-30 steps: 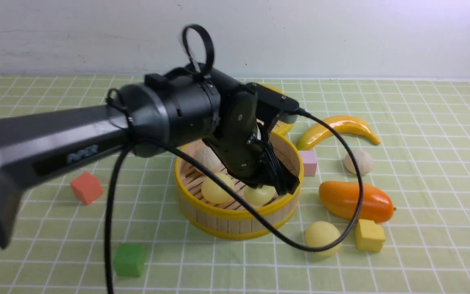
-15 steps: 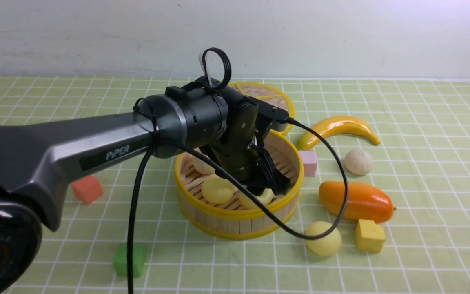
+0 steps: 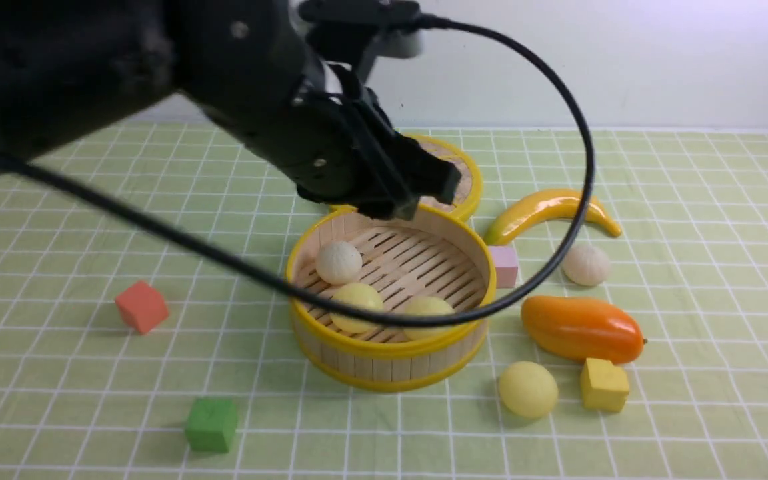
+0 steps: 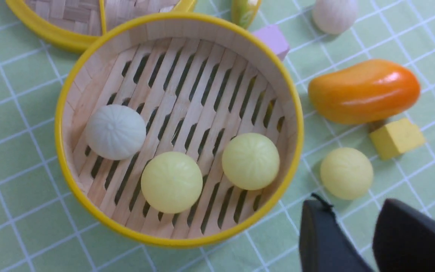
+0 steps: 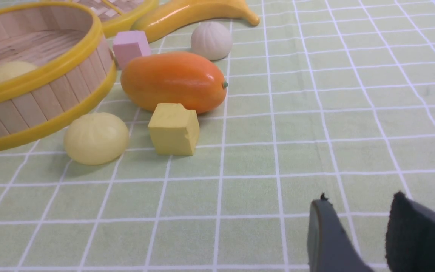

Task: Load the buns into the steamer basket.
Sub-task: Use the right arm to grab a steamed stuffed bun

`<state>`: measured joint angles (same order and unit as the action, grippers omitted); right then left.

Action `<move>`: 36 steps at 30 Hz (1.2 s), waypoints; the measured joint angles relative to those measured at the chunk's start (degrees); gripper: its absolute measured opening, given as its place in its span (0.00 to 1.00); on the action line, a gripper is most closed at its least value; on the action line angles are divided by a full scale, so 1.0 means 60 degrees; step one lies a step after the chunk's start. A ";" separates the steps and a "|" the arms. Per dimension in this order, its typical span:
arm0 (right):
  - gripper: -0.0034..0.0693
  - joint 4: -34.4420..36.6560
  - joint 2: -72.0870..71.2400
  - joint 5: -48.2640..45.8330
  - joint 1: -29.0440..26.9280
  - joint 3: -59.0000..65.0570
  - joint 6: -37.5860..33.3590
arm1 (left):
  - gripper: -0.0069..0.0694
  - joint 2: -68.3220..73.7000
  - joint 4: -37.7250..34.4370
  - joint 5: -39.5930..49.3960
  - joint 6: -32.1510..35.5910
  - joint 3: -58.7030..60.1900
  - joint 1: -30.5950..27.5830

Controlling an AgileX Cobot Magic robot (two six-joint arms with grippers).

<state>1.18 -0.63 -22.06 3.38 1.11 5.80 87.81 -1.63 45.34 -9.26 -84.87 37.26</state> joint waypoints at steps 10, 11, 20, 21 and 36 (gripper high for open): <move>0.38 0.0000 0.0000 0.0000 0.0000 0.0000 0.0000 | 0.07 -0.5319 -0.0316 -0.3631 0.0030 0.6217 0.0000; 0.38 0.0000 0.0000 0.0000 0.0000 0.0000 0.0000 | 0.07 -0.6314 -0.0379 -0.4345 0.0030 0.7208 0.0000; 0.38 0.1198 0.0000 0.0252 0.0000 0.0033 0.0731 | 0.07 -1.0546 -0.1067 -0.7068 0.0030 1.1333 0.0000; 0.38 0.2091 0.0000 0.0703 0.0000 0.0081 0.1192 | 0.07 -1.1107 -0.1103 -0.7116 0.0030 1.1739 0.0000; 0.21 0.4963 0.2872 -0.1085 0.0604 -0.3350 0.0096 | 0.07 -1.1989 -0.1136 -0.6808 0.0030 1.3561 0.0000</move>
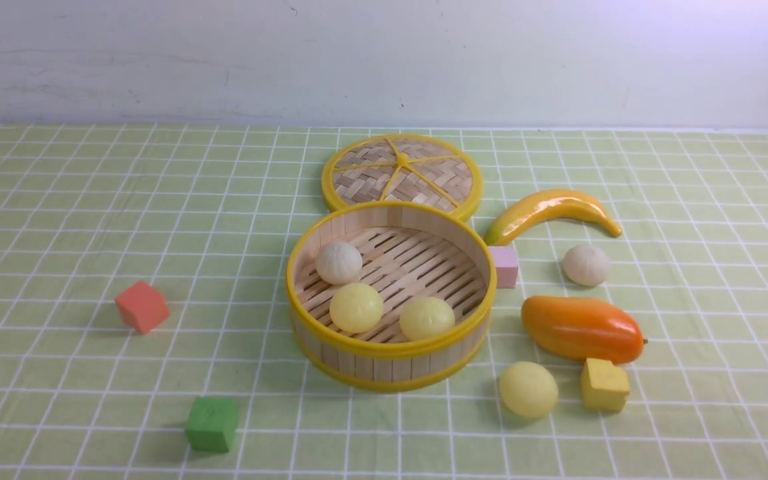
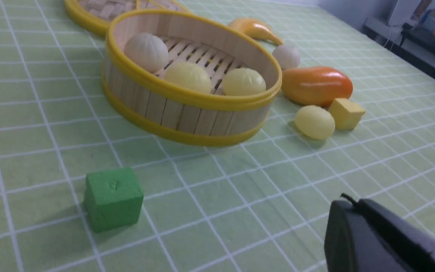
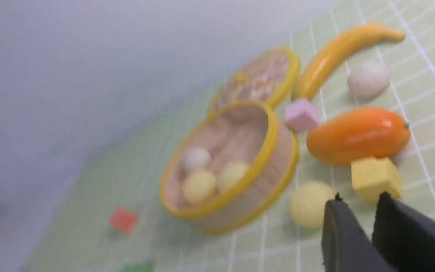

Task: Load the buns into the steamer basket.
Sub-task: Use the right arm to grab a steamed stuffed bun

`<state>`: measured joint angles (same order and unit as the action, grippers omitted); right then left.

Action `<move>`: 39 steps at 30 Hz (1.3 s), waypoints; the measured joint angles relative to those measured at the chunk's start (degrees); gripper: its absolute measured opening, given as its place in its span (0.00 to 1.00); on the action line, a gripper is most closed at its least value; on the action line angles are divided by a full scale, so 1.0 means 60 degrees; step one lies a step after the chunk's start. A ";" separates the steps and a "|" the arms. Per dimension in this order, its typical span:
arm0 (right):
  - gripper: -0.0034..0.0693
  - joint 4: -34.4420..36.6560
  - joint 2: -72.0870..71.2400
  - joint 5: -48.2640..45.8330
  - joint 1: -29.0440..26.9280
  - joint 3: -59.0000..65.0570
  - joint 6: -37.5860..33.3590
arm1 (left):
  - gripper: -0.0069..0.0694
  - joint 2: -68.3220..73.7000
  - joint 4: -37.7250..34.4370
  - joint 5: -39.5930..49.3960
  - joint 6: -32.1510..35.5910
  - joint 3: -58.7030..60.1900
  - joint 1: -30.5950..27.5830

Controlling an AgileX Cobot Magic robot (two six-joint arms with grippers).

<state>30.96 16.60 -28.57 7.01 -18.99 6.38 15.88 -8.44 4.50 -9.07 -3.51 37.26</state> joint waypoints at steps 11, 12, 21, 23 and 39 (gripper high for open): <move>0.08 -0.1303 0.8038 -0.3680 0.0388 -0.4729 -0.1980 | 0.07 0.0000 0.0000 0.0781 0.0000 0.0021 0.0000; 0.08 -0.1348 0.8497 -0.3652 0.0574 -0.4881 -0.1991 | 0.07 0.0000 0.0000 0.0792 0.0000 0.0021 0.0000; 0.16 -0.2564 1.2341 -0.2887 0.2517 -0.7059 -0.1359 | 0.07 0.0000 0.0000 0.0812 0.0000 0.0021 0.0000; 0.25 -0.2879 1.3389 -0.2925 0.2539 -0.7886 -0.0856 | 0.07 0.0000 0.0000 0.0815 0.0000 0.0021 0.0000; 0.45 -0.3085 1.5195 -0.2427 0.2539 -0.8944 -0.0660 | 0.08 0.0000 0.0000 0.0841 0.0000 0.0021 0.0000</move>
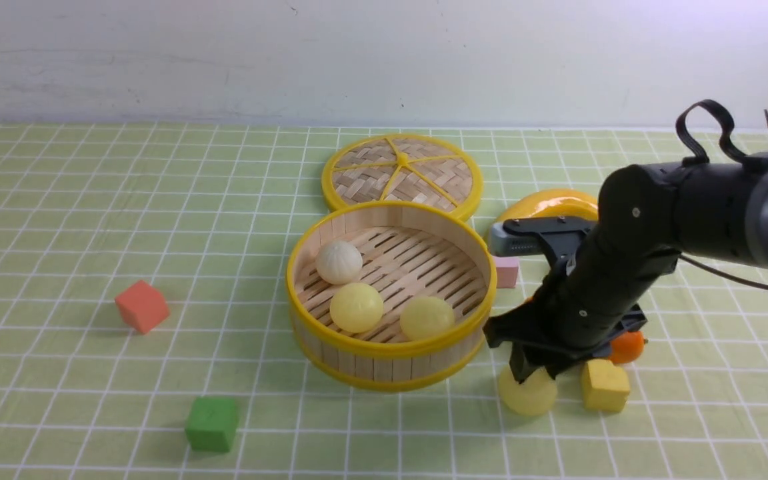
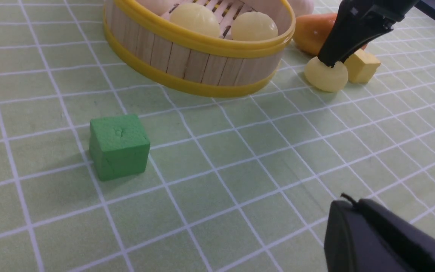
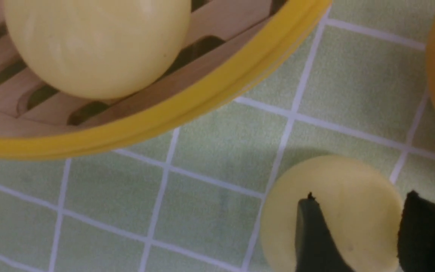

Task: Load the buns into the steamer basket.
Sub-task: Use the right arm to grab a steamed stuffed bun, then use the right arm to put the steamed stuffed bun into the steamer

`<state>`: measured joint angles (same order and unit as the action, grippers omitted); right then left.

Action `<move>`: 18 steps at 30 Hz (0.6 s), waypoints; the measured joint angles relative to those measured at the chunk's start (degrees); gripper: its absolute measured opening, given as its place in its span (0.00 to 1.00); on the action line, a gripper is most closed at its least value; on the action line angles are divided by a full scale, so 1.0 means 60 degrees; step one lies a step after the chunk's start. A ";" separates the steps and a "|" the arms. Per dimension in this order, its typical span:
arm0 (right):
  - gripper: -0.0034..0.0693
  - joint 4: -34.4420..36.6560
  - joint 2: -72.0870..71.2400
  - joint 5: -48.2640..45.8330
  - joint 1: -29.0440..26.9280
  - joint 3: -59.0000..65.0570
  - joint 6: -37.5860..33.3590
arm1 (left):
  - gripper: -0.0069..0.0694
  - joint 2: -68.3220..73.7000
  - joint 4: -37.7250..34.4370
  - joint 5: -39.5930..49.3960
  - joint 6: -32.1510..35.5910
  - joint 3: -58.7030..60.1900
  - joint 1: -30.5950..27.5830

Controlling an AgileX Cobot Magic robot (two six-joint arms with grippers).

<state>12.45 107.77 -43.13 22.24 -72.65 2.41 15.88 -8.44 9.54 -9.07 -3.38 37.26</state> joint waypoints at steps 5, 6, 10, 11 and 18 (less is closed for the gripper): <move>0.25 -0.0101 0.0020 0.0007 0.0000 -0.0002 -0.0011 | 0.08 0.0000 0.0000 0.0000 0.0000 0.0000 0.0000; 0.22 -0.0135 0.0020 -0.0016 0.0000 -0.0011 -0.0042 | 0.08 0.0000 0.0000 0.0000 0.0000 0.0000 0.0000; 0.06 -0.0165 -0.0036 -0.0305 0.0000 -0.0009 -0.0126 | 0.08 0.0000 0.0000 0.0000 0.0000 0.0000 0.0000; 0.05 -0.0165 -0.0158 -0.0481 0.0011 -0.0009 -0.0150 | 0.09 0.0000 0.0000 0.0000 0.0000 0.0000 0.0000; 0.06 0.0066 -0.1657 -0.0846 0.0358 -0.0534 -0.0402 | 0.09 0.0000 0.0000 0.0000 0.0000 0.0000 0.0000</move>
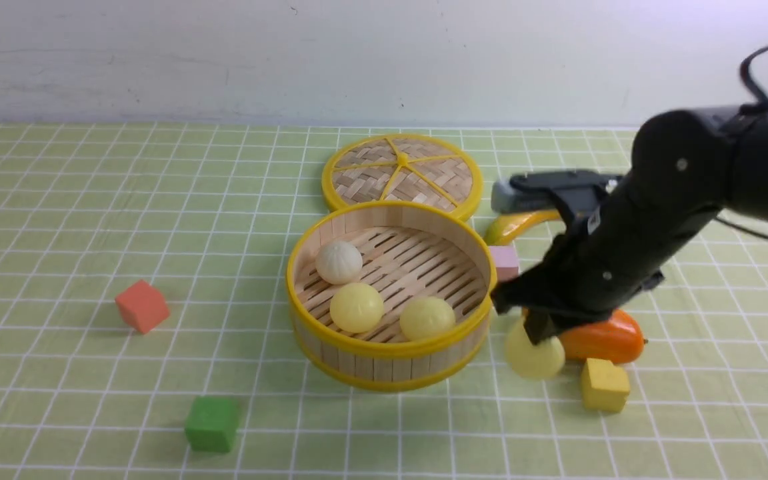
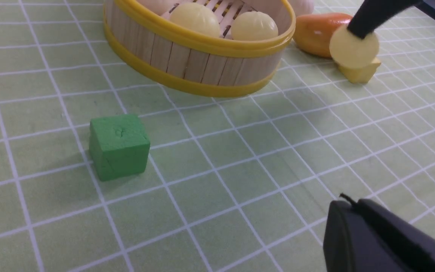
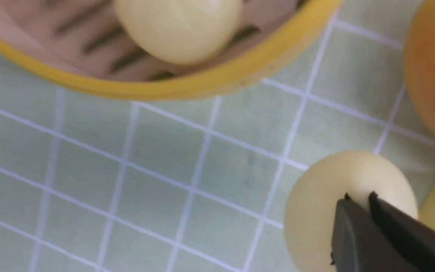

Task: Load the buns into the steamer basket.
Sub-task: Use the right arm to put the steamed stuffed bun into the steamer, then use the right arm to grab a steamed stuffed bun

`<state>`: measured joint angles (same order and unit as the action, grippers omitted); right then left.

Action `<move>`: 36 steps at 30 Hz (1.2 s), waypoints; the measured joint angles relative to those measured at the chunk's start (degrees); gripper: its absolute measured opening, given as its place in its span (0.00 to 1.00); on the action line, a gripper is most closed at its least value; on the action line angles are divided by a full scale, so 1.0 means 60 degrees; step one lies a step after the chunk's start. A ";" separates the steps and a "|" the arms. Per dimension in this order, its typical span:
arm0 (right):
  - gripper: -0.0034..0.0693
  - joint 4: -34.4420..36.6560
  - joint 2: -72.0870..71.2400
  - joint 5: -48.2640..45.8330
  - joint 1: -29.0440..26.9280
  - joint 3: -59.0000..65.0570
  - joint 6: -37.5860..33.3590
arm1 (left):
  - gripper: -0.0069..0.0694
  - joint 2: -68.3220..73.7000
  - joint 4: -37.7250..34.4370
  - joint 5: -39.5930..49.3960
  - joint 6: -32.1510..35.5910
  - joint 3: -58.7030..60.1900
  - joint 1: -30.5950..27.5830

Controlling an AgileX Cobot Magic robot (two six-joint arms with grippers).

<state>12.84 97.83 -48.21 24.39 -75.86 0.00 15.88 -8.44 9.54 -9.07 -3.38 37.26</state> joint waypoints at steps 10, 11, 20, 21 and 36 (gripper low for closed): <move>0.07 -0.0043 0.1664 0.2783 0.0215 -0.1682 -0.0292 | 0.10 0.0000 0.0000 0.0000 0.0000 0.0000 0.0000; 0.07 -0.0105 0.1826 0.2891 0.0215 -0.1771 -0.0292 | 0.10 0.0000 0.0000 0.0000 0.0000 0.0000 0.0000; 0.20 -0.0560 0.2977 0.3449 0.0215 -0.2076 -0.0282 | 0.10 0.0000 0.0000 0.0000 0.0000 0.0000 0.0000; 0.22 -0.0560 0.2976 0.3462 0.0215 -0.2074 -0.0282 | 0.10 0.0000 0.0000 0.0000 0.0000 0.0000 0.0000; 0.68 -0.1424 0.1785 0.1945 -0.0014 -0.2304 0.0000 | 0.12 0.0000 0.0000 0.0000 0.0000 0.0000 0.0000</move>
<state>4.30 108.54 -36.54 24.30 -89.68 0.00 15.88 -8.44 9.54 -9.07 -3.38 37.26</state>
